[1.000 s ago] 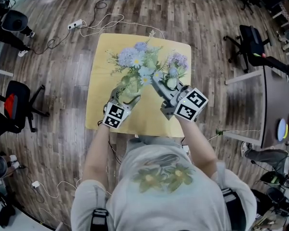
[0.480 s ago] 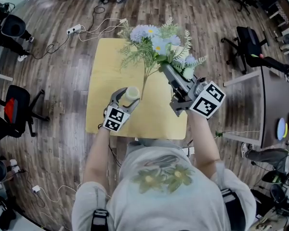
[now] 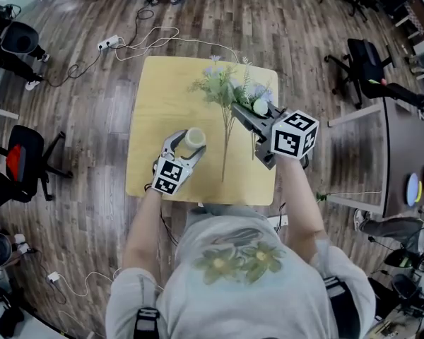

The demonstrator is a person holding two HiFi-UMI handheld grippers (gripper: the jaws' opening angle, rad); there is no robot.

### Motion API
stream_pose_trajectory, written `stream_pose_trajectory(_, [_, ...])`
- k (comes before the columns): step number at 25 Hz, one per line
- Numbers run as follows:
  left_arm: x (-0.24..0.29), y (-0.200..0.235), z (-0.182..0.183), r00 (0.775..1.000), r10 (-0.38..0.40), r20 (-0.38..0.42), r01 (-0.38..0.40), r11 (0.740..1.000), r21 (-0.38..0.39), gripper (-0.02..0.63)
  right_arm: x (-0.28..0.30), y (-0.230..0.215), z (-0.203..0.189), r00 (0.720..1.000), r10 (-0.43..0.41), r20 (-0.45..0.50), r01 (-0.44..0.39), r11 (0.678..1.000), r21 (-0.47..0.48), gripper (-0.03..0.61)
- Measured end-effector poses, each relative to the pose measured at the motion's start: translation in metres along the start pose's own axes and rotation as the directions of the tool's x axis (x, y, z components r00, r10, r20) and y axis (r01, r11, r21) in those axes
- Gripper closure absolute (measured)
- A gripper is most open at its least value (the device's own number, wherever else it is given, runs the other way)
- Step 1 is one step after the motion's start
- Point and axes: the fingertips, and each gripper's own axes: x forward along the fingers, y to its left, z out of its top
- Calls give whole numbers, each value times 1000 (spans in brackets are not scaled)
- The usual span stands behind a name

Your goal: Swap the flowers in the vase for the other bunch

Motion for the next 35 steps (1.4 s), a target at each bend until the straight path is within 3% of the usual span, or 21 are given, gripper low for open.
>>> stream_pose_trajectory(7, [0,5,-2,1000,0,9,0,1000,-12,290,47,-35,-83,961,19,-276,-15,1000,17,528])
stream_pose_trajectory(14, [0,13,0,1000,4,10,-4,1000,-16,290,88,-69,-134,918,-65,-392,38,996,-76,526])
stream_pose_trajectory(24, [9,20,-5,1000,7,9,-6,1000,-12,288,119,-110,-173,915,-157,-371,142,988,-68,522])
stream_pose_trajectory(29, [15,19,-6,1000,7,9,-7,1000,-13,288,114,-122,-182,903,-213,-373,208,977,-53,369])
stream_pose_trajectory(35, [14,21,-6,1000,17,11,-17,1000,-22,289,87,-126,-175,898,-272,-346,285,959,-15,347])
